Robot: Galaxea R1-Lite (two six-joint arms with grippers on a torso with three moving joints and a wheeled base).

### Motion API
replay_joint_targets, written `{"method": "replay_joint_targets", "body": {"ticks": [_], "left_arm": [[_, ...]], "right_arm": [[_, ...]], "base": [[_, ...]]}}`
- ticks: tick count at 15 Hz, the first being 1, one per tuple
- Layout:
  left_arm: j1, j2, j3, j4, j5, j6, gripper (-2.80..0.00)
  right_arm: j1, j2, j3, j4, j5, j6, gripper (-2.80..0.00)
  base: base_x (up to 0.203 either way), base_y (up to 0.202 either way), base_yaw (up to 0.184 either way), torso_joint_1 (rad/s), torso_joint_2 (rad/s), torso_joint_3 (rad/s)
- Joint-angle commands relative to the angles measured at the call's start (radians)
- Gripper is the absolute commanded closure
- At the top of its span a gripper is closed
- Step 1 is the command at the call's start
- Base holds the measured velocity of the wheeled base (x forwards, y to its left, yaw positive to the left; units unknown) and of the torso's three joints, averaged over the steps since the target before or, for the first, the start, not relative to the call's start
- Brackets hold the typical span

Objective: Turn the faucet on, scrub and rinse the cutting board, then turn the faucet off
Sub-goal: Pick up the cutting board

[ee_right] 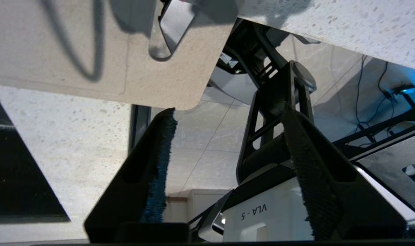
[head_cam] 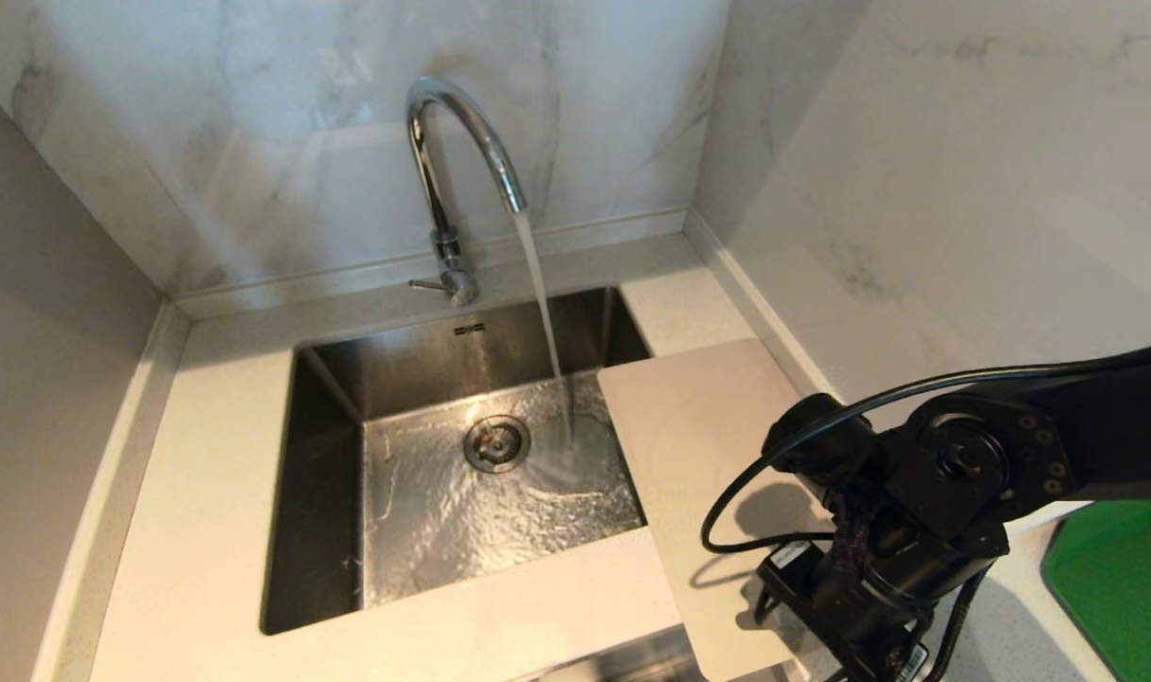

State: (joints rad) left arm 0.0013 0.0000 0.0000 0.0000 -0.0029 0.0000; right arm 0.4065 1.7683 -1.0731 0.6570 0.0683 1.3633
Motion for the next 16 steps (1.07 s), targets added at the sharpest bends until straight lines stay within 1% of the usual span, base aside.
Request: {"method": "replay_joint_targets", "body": {"ticks": [1, 3, 6, 10, 12, 13, 16], "left_arm": [[0.0, 0.002, 0.003, 0.0, 0.0, 0.0, 0.0], [0.0, 0.002, 0.003, 0.0, 0.0, 0.0, 0.0], [0.0, 0.002, 0.003, 0.0, 0.0, 0.0, 0.0], [0.0, 0.002, 0.003, 0.0, 0.0, 0.0, 0.0], [0.0, 0.002, 0.003, 0.0, 0.0, 0.0, 0.0], [0.0, 0.002, 0.003, 0.0, 0.0, 0.0, 0.0], [0.0, 0.002, 0.003, 0.0, 0.0, 0.0, 0.0]], "right_arm": [[0.002, 0.008, 0.028, 0.003, 0.0, 0.032, -2.8], [0.002, 0.02, 0.071, -0.016, -0.001, 0.049, -2.8], [0.002, 0.02, 0.141, -0.12, -0.005, 0.049, -2.8], [-0.002, 0.027, 0.154, -0.184, -0.012, 0.05, -2.8], [-0.003, 0.052, 0.154, -0.209, -0.067, 0.06, -2.8], [-0.004, 0.065, 0.153, -0.21, -0.089, 0.08, -2.8], [-0.005, 0.078, 0.153, -0.211, -0.108, 0.112, -2.8]], "base": [[0.0, 0.0, 0.0, 0.0, 0.0, 0.0], [0.0, 0.0, 0.0, 0.0, 0.0, 0.0], [0.0, 0.0, 0.0, 0.0, 0.0, 0.0], [0.0, 0.0, 0.0, 0.0, 0.0, 0.0], [0.0, 0.0, 0.0, 0.0, 0.0, 0.0], [0.0, 0.0, 0.0, 0.0, 0.0, 0.0], [0.0, 0.0, 0.0, 0.0, 0.0, 0.0]]}}
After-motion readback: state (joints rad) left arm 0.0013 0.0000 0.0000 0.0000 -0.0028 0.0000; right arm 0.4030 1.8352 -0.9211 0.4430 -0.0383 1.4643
